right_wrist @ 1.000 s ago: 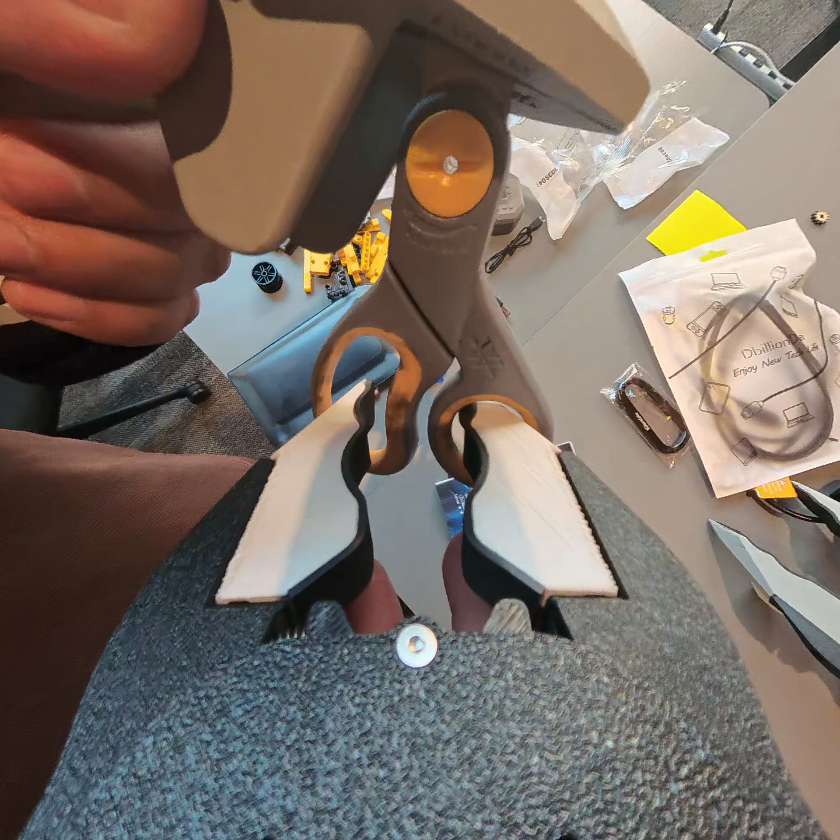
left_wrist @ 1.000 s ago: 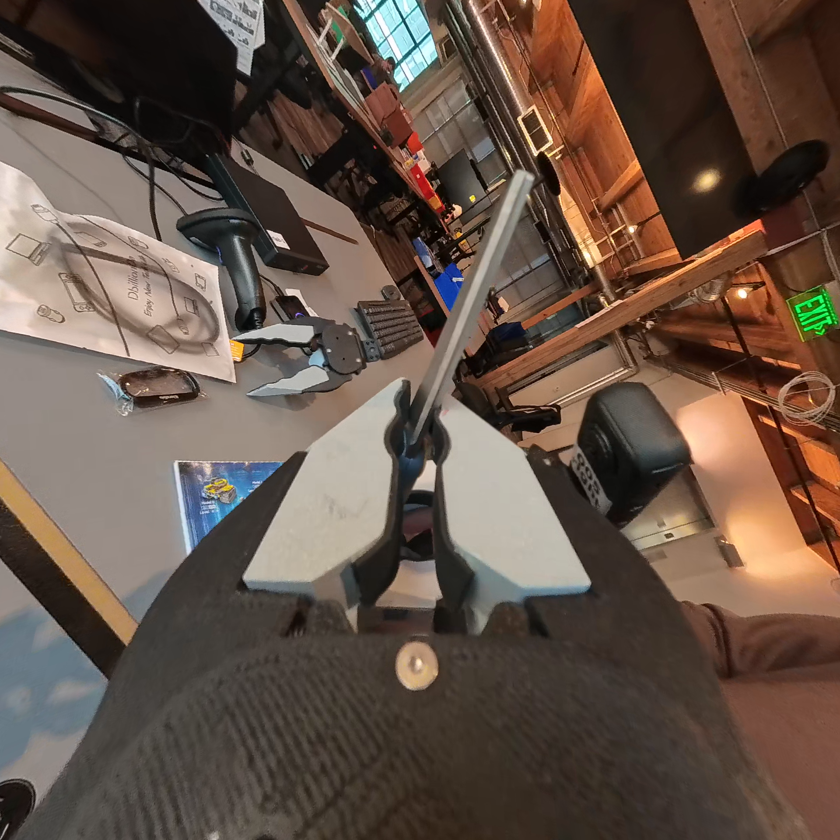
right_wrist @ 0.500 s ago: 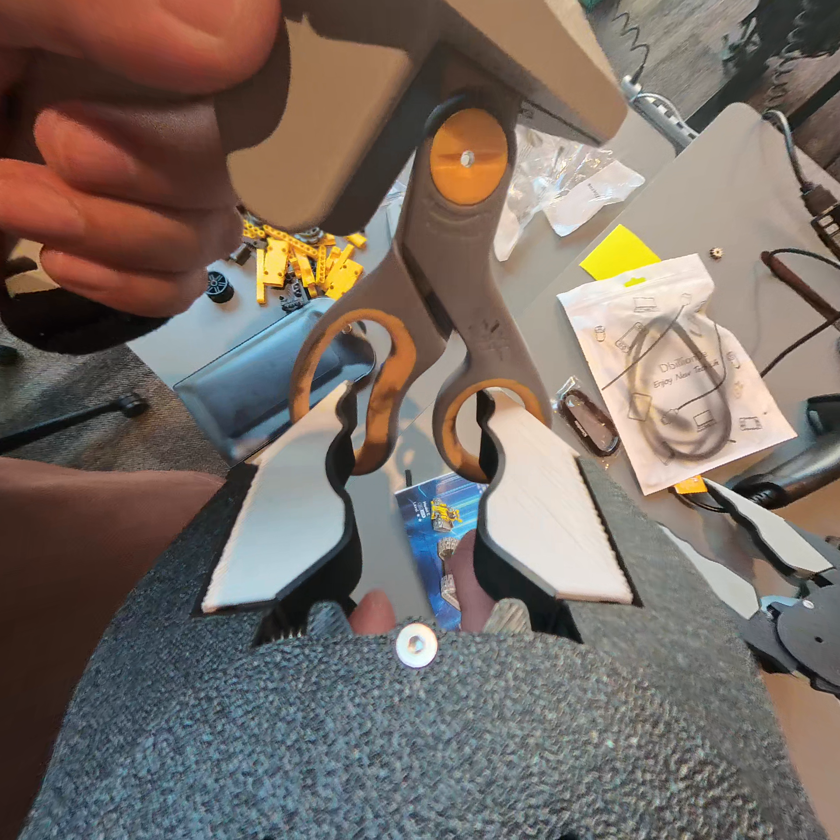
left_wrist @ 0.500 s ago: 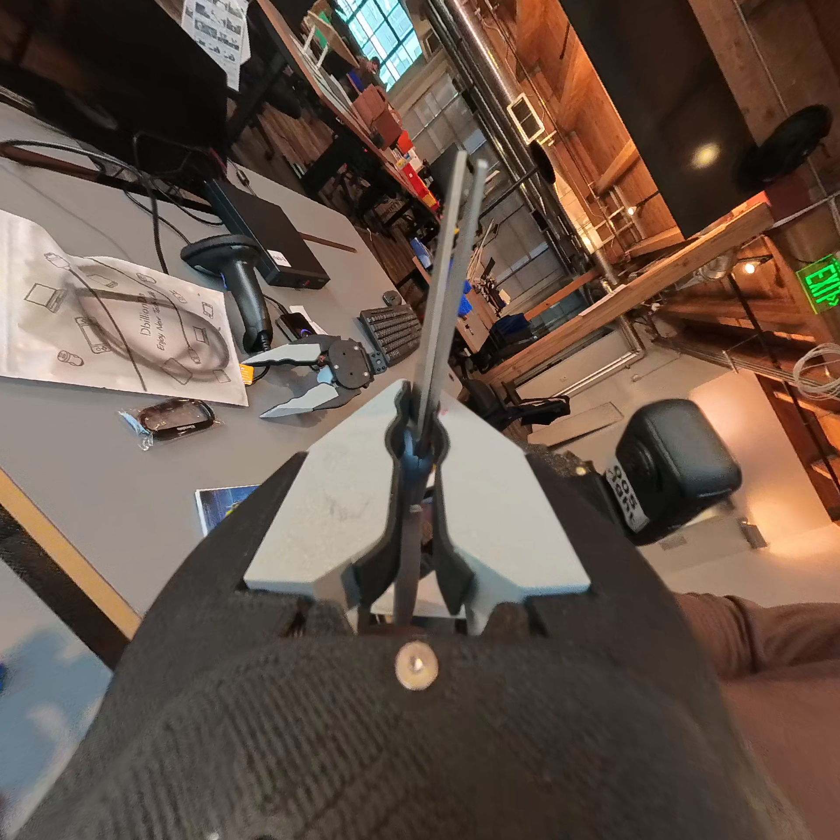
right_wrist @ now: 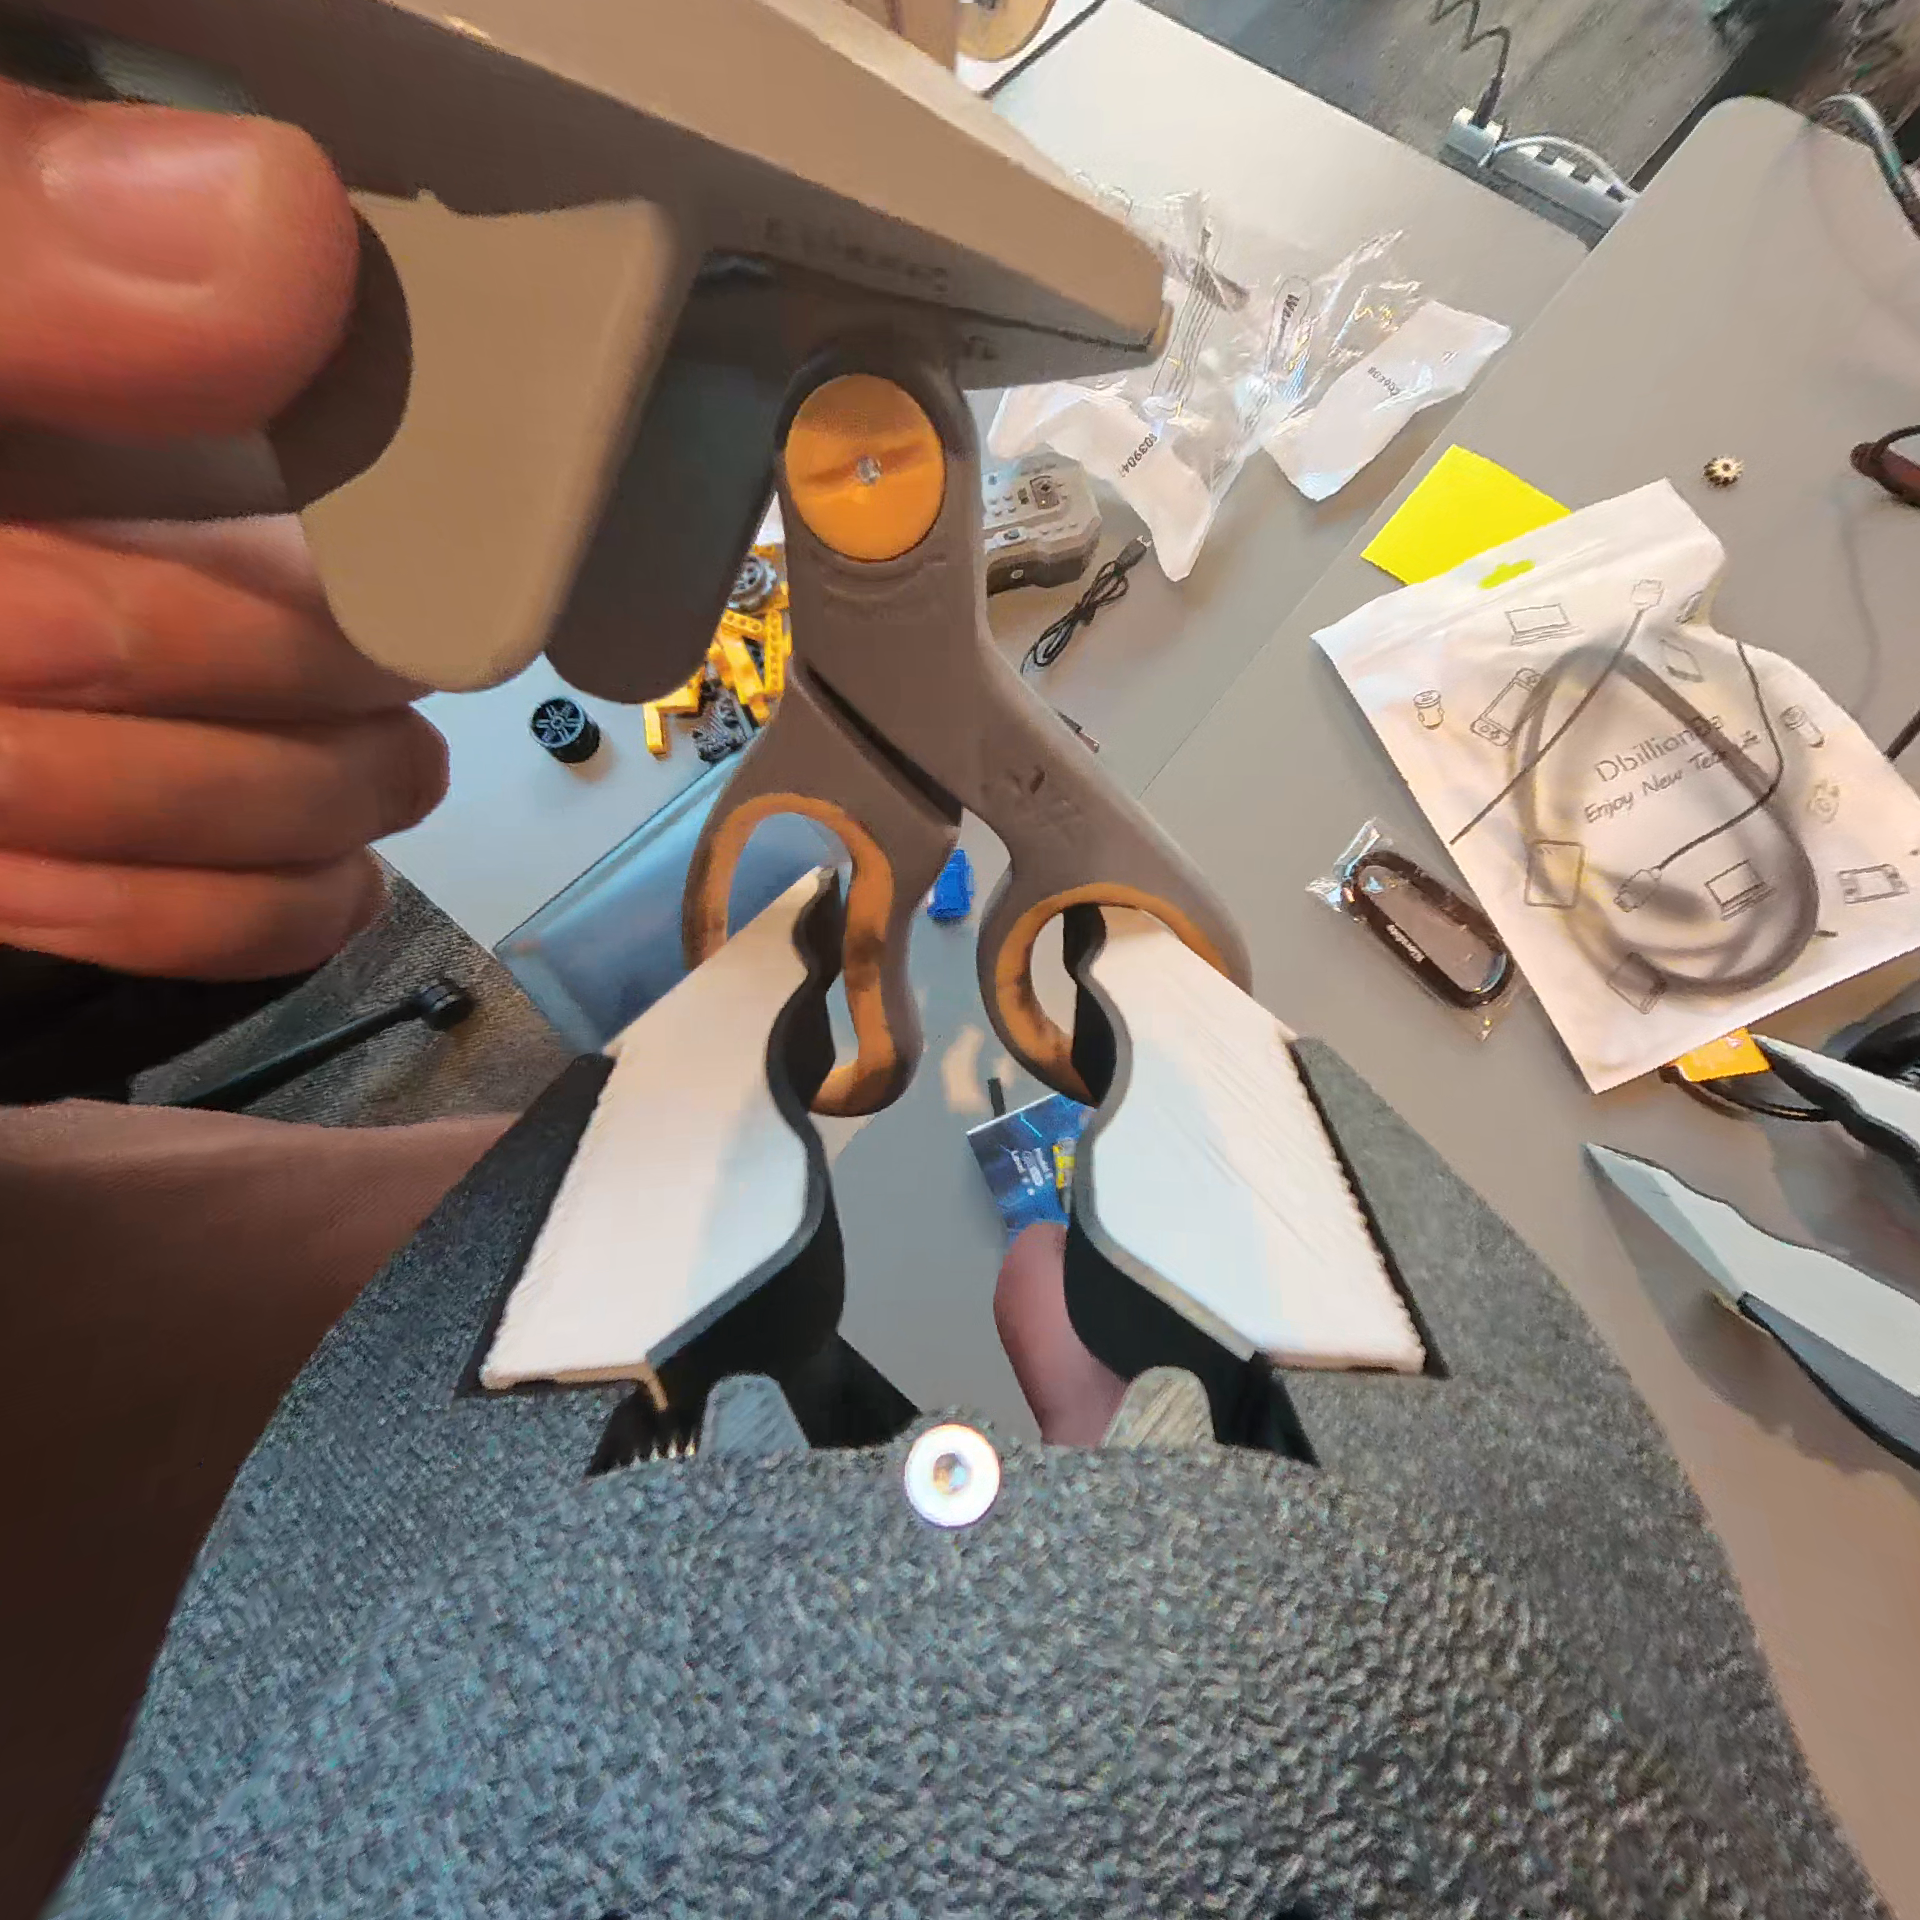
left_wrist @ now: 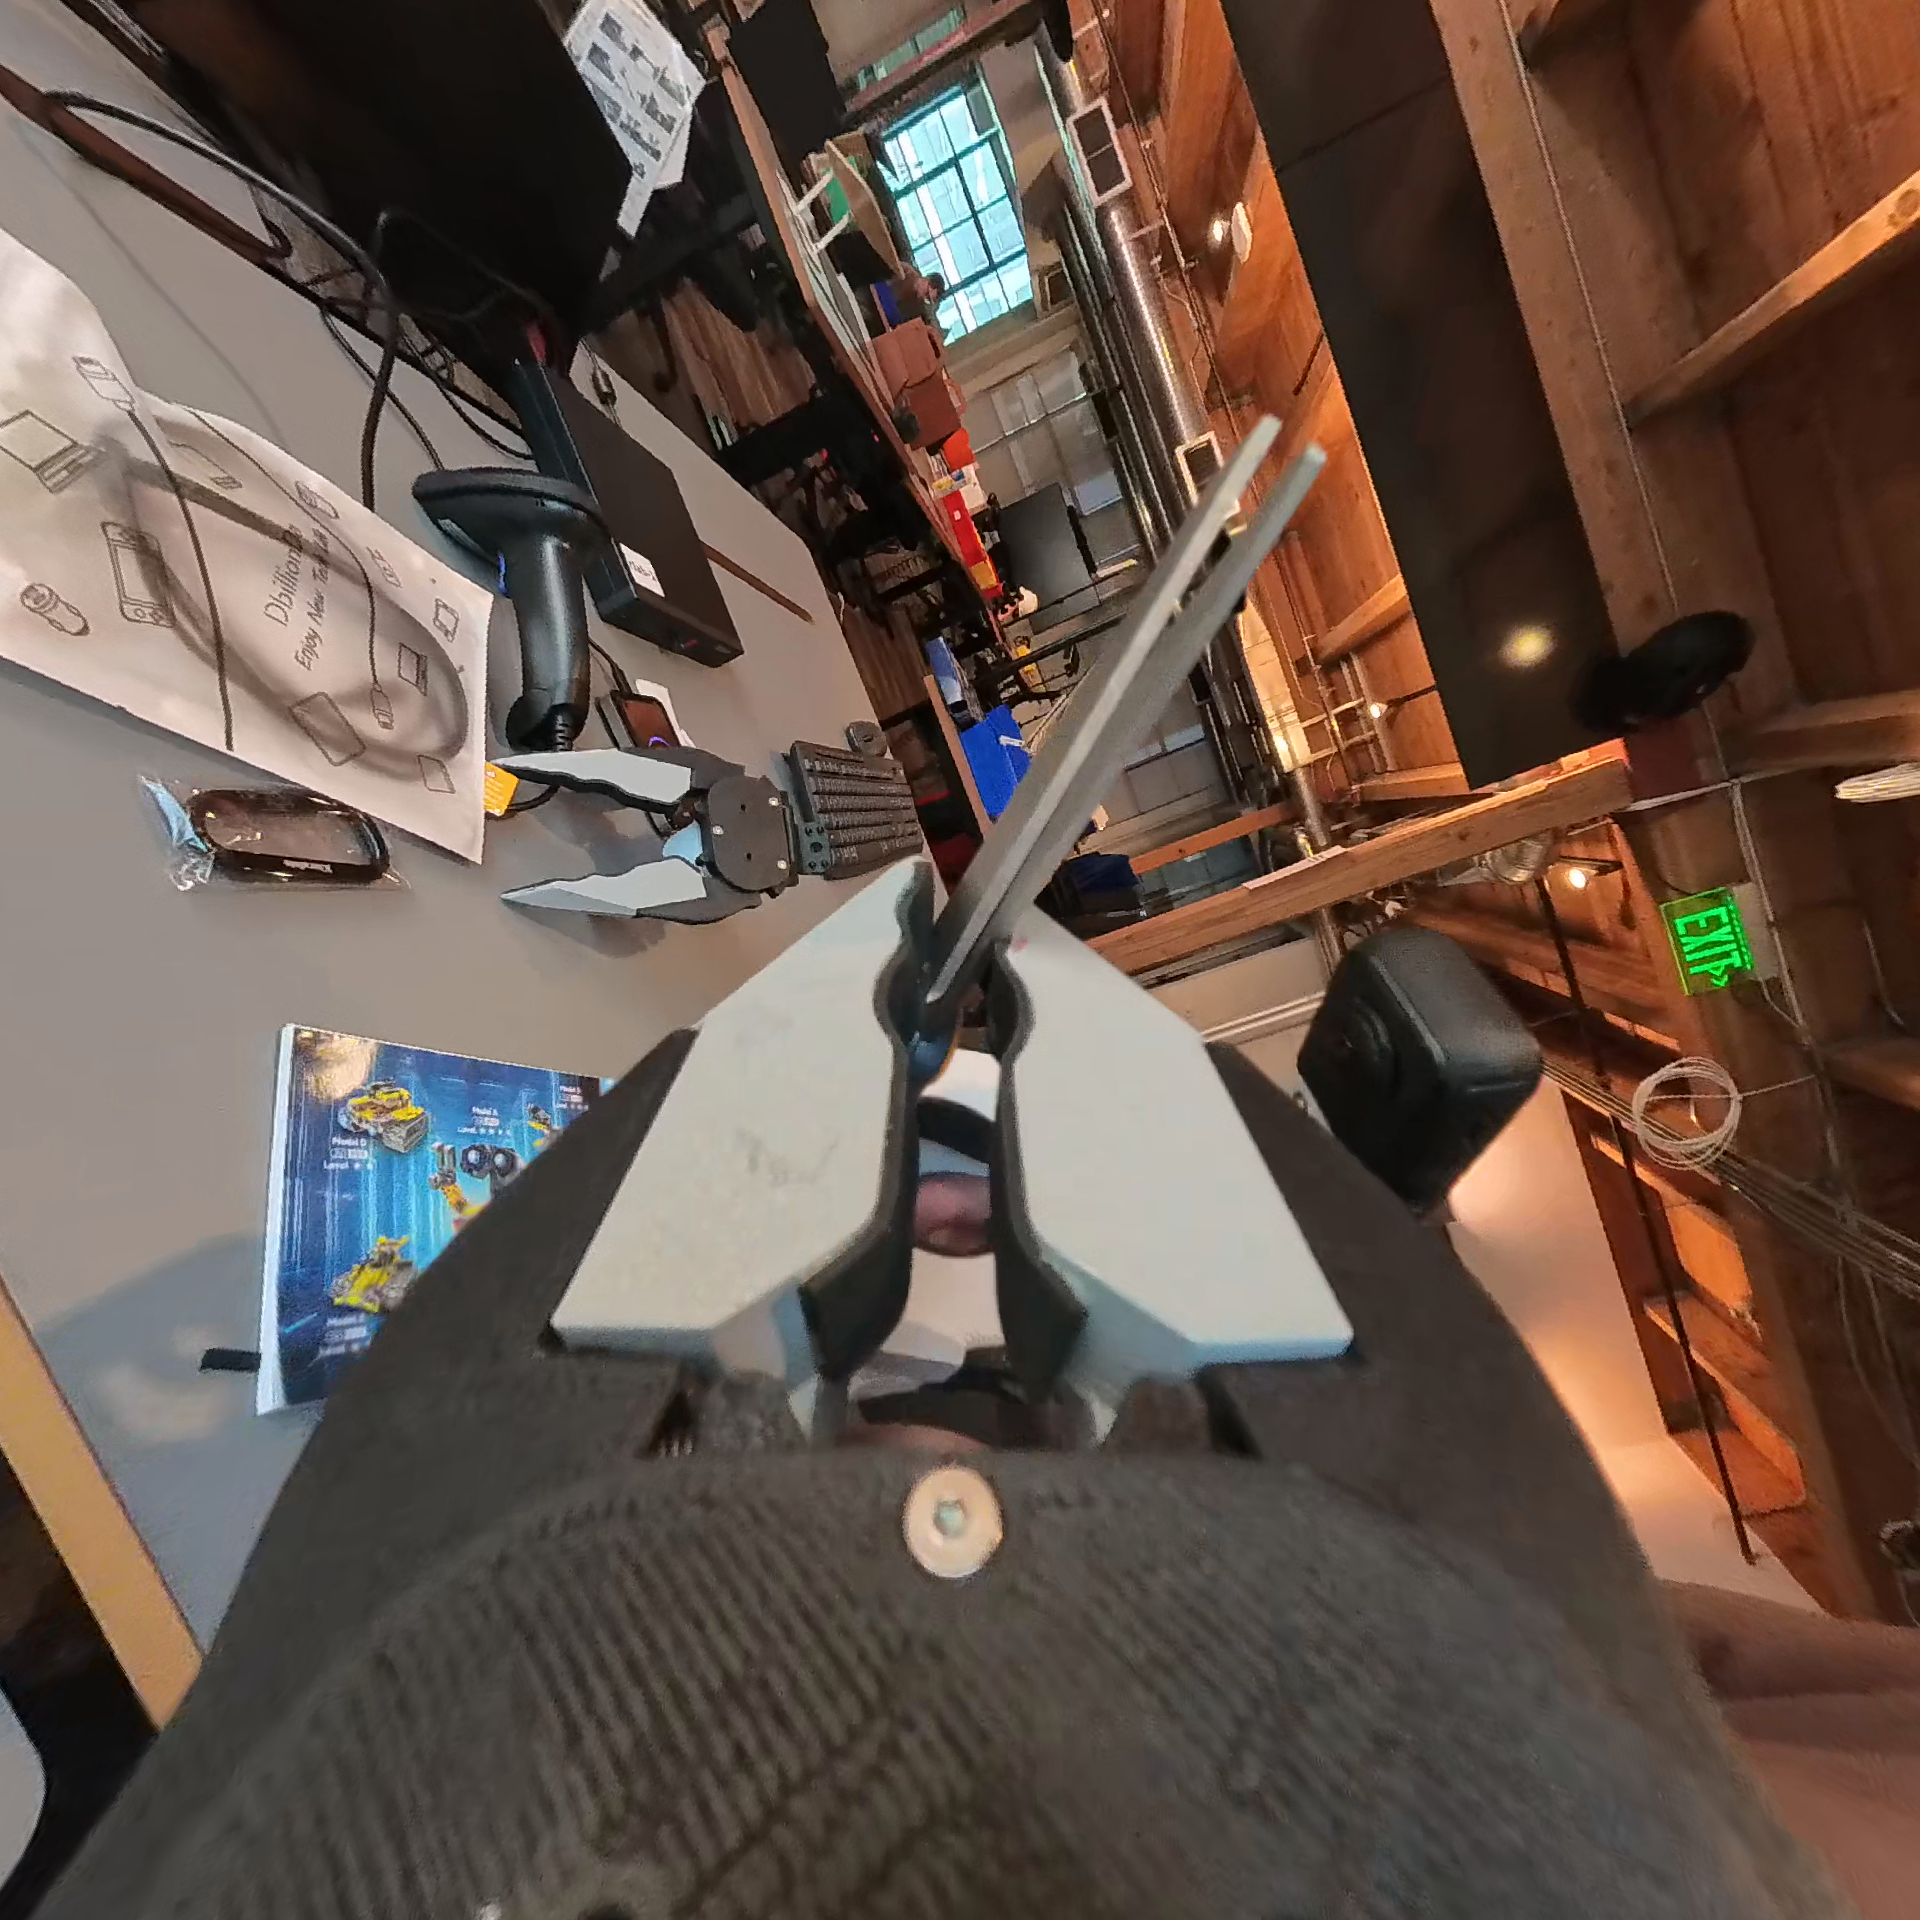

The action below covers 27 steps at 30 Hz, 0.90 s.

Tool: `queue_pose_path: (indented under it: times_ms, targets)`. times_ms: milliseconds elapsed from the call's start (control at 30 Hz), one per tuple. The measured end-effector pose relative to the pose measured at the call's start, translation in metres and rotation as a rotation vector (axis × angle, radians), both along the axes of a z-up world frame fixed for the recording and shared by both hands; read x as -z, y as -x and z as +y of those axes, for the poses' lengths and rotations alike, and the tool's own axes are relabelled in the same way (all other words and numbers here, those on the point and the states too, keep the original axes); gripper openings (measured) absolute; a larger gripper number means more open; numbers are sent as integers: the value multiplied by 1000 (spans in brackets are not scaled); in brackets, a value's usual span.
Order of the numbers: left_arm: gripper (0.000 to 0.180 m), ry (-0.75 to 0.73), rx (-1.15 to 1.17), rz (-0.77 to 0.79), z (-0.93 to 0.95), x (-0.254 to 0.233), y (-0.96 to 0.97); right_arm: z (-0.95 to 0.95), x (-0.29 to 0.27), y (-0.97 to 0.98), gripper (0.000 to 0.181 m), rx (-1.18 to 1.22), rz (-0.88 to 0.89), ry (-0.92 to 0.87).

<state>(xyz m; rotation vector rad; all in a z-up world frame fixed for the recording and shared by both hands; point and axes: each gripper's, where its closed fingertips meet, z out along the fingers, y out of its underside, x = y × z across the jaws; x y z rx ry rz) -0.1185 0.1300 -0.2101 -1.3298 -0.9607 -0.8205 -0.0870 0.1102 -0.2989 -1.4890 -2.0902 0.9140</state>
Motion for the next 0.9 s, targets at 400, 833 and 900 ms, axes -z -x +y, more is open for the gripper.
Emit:
queue_pose_path:
  times_ms: [400,833,900]
  targets:
    - [6,28,111,253,-2,-23,6,20,-35,9,29,-22,141,-76]
    - [7,34,279,344,-5,-21,-14,18,-47,-4,32,-18,163,197]
    - [2,83,236,316,-3,-14,-10,19,-41,-2,31,-17,154,131]
